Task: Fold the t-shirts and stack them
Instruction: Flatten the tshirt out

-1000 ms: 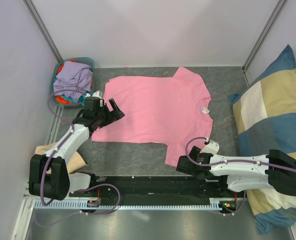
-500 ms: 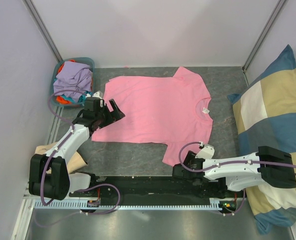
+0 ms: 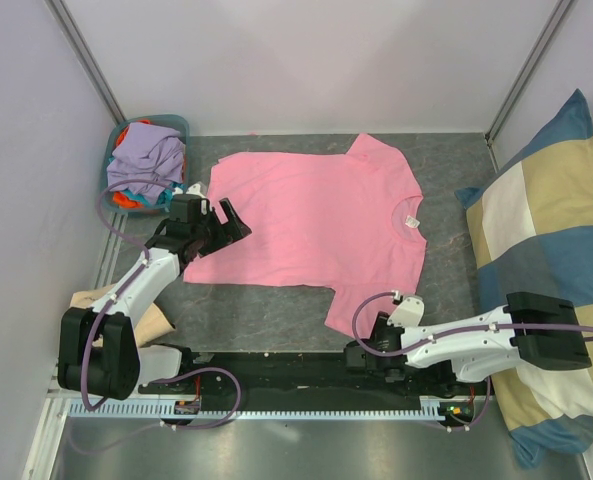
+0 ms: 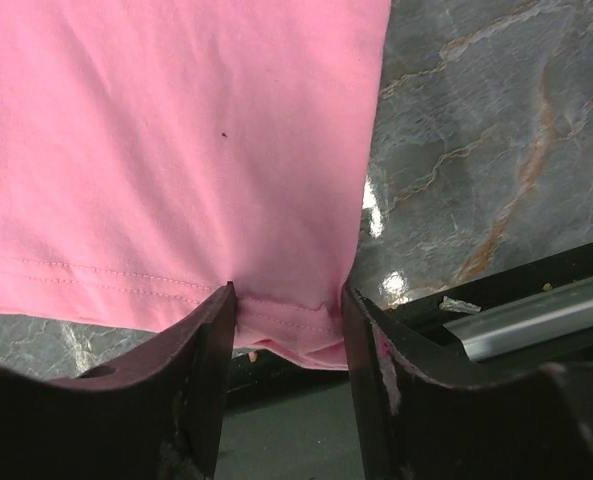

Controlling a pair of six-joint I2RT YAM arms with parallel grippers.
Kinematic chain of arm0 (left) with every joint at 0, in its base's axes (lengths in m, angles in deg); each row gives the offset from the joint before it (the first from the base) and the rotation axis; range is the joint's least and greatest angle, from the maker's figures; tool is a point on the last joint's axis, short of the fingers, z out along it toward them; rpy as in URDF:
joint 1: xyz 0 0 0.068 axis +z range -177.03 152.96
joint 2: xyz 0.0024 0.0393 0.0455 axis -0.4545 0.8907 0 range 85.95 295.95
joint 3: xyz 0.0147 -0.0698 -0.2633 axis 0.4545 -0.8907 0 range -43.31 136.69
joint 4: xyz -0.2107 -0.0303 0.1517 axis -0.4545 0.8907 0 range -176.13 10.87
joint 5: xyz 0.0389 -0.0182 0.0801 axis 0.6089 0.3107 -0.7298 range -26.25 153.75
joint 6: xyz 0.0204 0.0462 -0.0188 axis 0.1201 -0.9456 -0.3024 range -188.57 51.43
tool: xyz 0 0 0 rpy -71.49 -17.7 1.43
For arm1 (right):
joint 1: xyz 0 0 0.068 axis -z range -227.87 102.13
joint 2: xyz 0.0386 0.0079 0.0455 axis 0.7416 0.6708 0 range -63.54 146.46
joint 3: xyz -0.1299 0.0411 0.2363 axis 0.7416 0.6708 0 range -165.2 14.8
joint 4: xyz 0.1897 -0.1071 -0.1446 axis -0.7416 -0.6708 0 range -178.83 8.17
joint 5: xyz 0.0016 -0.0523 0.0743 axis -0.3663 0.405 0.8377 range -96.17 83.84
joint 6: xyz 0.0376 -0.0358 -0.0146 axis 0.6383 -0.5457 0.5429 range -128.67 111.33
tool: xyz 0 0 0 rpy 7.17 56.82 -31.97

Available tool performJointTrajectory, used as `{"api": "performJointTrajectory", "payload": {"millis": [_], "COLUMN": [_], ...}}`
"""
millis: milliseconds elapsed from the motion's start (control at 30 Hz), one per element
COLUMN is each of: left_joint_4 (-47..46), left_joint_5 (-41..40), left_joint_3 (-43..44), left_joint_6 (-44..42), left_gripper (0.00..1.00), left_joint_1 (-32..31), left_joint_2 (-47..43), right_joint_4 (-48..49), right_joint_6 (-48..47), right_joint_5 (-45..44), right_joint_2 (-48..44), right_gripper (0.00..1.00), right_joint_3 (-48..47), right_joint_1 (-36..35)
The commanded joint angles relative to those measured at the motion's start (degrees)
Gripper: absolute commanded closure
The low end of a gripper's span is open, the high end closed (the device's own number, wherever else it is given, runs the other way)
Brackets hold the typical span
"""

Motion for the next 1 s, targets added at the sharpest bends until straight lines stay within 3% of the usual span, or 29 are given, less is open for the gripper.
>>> {"api": "performJointTrajectory", "payload": {"millis": [0,433,567,700,833,967], "left_joint_4": [-2.4,-2.3,-1.8,1.3,1.9,4.9], "left_joint_5": [1.3,1.2,1.0,-2.5,-5.1,-13.4], "left_joint_3": [-0.2,0.0,0.0,-0.7,-5.6,-7.4], "left_joint_6": [-0.2,-0.5,-0.6,3.6,8.0,10.9], "left_gripper": [0.0,0.0,0.0,0.0,0.0,0.0], "left_joint_1": [-0.2,-0.1,-0.1,0.0,-0.1,0.3], "left_joint_2": [0.3,0.4,0.2,-0.1,-2.1,-5.1], "right_joint_4": [-0.1,-0.2,-0.3,-0.3,-0.6,-0.4], "right_joint_6": [9.4,10.5,10.1,9.5,8.1,6.2], "right_joint_5": [1.5,1.1,0.2,-2.0,-4.3,-5.5], "right_joint_2": [1.2,-0.2,0.2,0.2,0.5,0.5], "right_gripper": [0.48,0.68,0.79,0.9,0.93,0.94], "right_joint_3": [-2.2,-1.4,-2.1,-3.2,-4.8,-5.8], "right_joint_1": [-1.5,-2.4,-2.4,-2.4,-2.3,-2.2]}}
